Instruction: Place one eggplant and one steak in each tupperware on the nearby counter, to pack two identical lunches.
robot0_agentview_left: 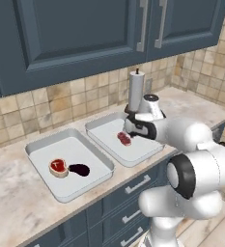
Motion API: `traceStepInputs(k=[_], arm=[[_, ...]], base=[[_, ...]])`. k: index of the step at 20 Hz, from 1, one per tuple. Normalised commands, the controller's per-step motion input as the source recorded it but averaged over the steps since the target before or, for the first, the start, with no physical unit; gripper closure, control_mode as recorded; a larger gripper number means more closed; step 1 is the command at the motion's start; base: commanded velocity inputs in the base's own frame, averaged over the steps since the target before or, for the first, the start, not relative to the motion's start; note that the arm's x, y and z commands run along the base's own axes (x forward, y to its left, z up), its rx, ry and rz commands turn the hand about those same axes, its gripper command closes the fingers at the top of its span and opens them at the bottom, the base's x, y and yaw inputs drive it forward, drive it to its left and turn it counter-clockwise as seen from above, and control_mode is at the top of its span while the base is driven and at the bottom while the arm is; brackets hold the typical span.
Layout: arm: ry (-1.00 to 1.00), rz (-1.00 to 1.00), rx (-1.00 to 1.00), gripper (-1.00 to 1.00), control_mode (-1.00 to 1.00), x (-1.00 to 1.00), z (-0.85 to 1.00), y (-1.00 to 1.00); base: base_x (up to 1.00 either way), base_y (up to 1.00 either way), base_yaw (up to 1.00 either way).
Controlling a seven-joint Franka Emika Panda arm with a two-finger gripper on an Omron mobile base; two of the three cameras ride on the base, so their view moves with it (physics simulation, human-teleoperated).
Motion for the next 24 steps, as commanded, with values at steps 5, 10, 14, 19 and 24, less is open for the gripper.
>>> traceStepInputs(k=[5,10,14,19,24], arm=[[-0.06,-0.09,0.0,-1.0,-1.0,-1.0,0.82,-0.08],[-0.28,-0.02,0.0,-1.0,-1.0,-1.0,0.93,-0.01],[-0.25,-0.01,0.0,-1.0,-1.0,-1.0,0.25,-0.01],[-0.07,0.0,0.0,-1.0,1.0,-0.4,0.04,0.0],[0.0,0.0,0.0,-1.0,1.0,0.0,0.0,0.0]], base=[[0.0,0.0,0.0],[0.0,0.0,0.0],[0.0,0.0,0.0],[-0.6,0.0,0.02],[-1.0,0.0,0.31]])
